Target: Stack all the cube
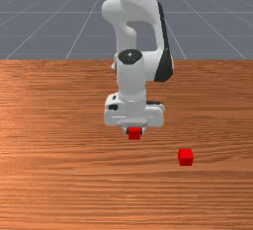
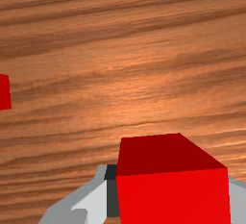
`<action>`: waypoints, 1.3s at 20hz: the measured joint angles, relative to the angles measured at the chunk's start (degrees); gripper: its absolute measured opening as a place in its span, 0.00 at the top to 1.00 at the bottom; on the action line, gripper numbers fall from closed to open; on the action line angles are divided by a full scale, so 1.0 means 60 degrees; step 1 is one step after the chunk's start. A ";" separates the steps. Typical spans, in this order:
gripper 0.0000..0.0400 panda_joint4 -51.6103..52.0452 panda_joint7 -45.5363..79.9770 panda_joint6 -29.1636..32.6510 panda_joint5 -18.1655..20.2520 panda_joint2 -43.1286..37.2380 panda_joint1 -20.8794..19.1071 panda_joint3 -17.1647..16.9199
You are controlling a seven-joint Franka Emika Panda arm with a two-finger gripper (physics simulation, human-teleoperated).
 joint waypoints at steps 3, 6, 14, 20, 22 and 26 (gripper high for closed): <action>0.50 0.1250 0.0770 -0.0592 -0.0181 0.0141 0.0816 0.0274; 0.50 0.3012 0.1535 -0.0949 -0.0343 0.1241 0.1617 0.0470; 0.51 0.4118 0.1930 -0.1402 -0.0439 0.2468 0.1814 0.0398; 0.51 0.4071 0.2088 -0.1746 -0.0502 0.2314 0.1776 0.0224; 0.51 0.4069 0.2107 -0.1846 -0.0524 0.2174 0.1731 0.0160; 0.51 0.4967 0.2098 -0.2274 -0.0560 0.2259 0.1757 0.0220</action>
